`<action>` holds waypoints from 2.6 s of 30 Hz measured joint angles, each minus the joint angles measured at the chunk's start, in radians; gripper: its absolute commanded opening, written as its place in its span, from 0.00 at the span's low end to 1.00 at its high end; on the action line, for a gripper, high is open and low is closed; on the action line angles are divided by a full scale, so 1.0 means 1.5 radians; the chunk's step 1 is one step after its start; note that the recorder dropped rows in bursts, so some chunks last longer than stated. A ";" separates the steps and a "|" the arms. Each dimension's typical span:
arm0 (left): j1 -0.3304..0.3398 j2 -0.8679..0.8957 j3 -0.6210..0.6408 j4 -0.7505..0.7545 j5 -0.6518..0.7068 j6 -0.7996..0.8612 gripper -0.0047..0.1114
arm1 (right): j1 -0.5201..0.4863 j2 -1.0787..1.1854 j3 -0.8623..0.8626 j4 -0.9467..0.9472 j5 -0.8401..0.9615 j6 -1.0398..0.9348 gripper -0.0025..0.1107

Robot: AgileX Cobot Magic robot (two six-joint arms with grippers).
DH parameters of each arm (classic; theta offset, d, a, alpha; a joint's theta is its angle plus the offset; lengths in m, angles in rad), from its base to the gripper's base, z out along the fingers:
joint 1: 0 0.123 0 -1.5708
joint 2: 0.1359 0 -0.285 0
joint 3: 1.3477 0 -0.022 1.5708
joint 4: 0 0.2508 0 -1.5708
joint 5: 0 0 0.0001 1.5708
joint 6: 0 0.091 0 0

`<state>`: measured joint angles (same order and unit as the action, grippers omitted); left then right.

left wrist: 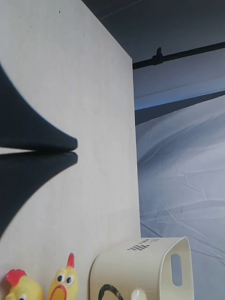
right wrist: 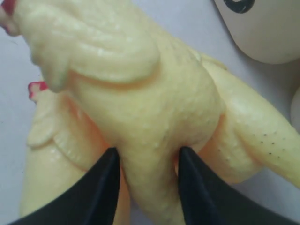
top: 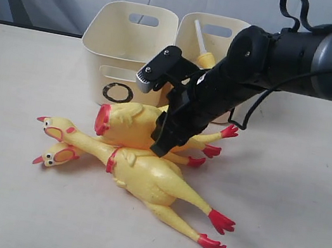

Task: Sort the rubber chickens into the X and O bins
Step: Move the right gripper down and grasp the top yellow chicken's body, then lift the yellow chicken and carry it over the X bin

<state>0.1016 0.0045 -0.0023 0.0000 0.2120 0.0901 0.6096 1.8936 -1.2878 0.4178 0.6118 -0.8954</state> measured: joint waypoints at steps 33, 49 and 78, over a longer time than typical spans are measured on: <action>0.000 0.000 0.000 0.000 0.000 0.000 0.04 | 0.000 -0.124 0.004 -0.008 0.024 0.001 0.01; 0.000 0.000 0.000 0.000 0.000 0.000 0.04 | 0.000 -0.173 0.004 0.021 -0.221 0.008 0.01; 0.000 0.000 0.000 0.000 0.000 0.000 0.04 | -0.034 0.017 0.000 0.319 -0.778 0.162 0.01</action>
<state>0.1016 0.0045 -0.0023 0.0000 0.2120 0.0901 0.5582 1.9196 -1.2882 0.8959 -0.5545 -0.6526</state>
